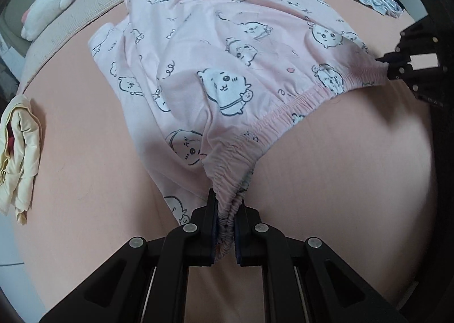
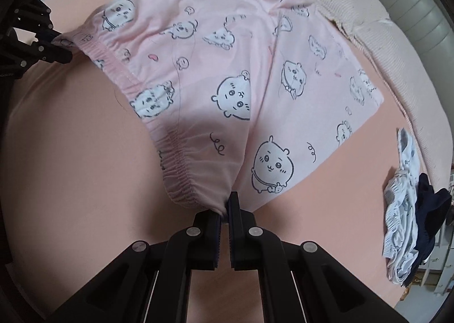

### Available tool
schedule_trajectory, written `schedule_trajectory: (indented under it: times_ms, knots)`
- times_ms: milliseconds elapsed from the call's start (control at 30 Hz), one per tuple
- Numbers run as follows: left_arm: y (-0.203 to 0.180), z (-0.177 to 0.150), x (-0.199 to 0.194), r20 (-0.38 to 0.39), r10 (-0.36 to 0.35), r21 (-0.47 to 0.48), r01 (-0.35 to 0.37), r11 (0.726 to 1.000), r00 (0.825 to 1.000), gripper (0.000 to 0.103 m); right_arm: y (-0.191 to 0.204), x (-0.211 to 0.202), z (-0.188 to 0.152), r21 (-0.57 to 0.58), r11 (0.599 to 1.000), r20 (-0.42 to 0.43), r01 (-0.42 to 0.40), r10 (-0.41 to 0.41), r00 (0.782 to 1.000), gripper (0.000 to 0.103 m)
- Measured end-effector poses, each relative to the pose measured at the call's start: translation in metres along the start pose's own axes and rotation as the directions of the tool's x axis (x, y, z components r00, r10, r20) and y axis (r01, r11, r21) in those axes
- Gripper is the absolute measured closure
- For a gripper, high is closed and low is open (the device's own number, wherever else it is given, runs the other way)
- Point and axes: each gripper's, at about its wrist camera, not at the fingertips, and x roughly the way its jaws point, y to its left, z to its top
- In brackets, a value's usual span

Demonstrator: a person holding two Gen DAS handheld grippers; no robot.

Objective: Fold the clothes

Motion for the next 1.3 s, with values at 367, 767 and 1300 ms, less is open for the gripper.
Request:
schedule_trajectory:
  times_ms: [367, 767, 1300]
  knots:
    - [-0.03, -0.016, 0.014, -0.065, 0.08, 0.118, -0.072, 0.99, 0.995, 0.094, -0.009, 0.008, -0.023, 0.074, 0.992, 0.008, -0.098, 0.098, 0.995, 0.091]
    - [-0.03, -0.022, -0.034, 0.016, 0.088, -0.052, -0.087, 0.995, 0.996, 0.044, -0.023, -0.046, -0.051, 0.336, 0.932, 0.195, -0.14, 0.077, 0.978, 0.035]
    - [0.077, 0.045, -0.033, 0.107, 0.03, -0.358, 0.01, 0.933, 0.994, 0.044, -0.002, -0.067, -0.006, 0.354, 0.931, 0.36, -0.092, -0.045, 0.932, 0.033]
